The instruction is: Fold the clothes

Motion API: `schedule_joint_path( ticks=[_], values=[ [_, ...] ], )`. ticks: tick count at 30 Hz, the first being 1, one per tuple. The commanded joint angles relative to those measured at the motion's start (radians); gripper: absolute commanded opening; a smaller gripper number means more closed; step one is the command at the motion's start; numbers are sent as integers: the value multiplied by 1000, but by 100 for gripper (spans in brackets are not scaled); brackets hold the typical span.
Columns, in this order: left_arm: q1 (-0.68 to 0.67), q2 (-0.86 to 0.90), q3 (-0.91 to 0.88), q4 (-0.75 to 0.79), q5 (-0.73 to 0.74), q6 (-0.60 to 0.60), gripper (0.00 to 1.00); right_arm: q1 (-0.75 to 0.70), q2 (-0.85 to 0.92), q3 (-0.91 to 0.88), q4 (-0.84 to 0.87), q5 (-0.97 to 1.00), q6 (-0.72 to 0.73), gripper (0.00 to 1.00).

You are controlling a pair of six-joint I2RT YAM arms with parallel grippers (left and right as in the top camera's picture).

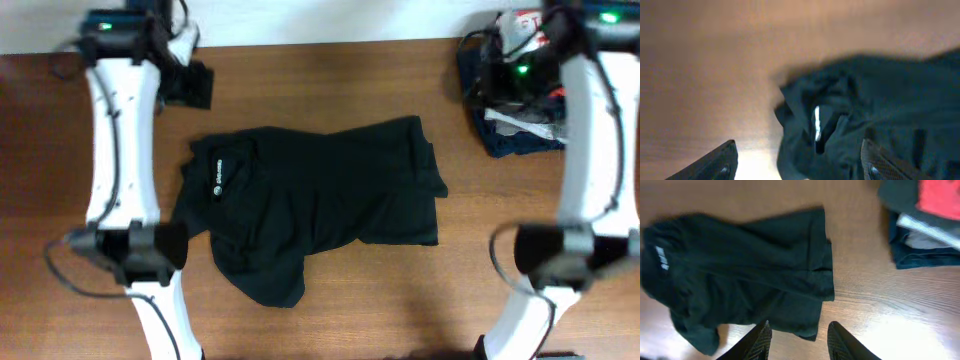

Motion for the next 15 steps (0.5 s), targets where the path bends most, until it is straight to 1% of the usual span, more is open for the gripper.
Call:
schedule_joint_path(
  ticks=[1,3,4,6,7,8,12,15],
  values=[
    [-1,-133,75,-14,47,-20,79,-5,-143,19,-6,9,56,42],
    [-2,-174,75,-33,90,-20,78,-5,-212,10,-6,10,74,42],
    [-2,-200,75,-68,116,-24,78,-5,-273,-14,-6,18,98,42],
    [-3,-228,63,-77,144,-43,77,-5,-349,-64,-6,43,127,42],
    [-12,-250,48,-77,178,-47,77,-5,-425,-137,-6,80,153,43],
    [-36,-266,36,-77,182,-66,77,-5,-510,-243,-6,119,192,46],
    [-100,-282,-26,-77,180,-69,77,-5,-642,-476,-6,126,233,49],
    [-147,-293,-124,-77,169,-74,77,-5,-689,-623,-5,133,246,49]
  ],
)
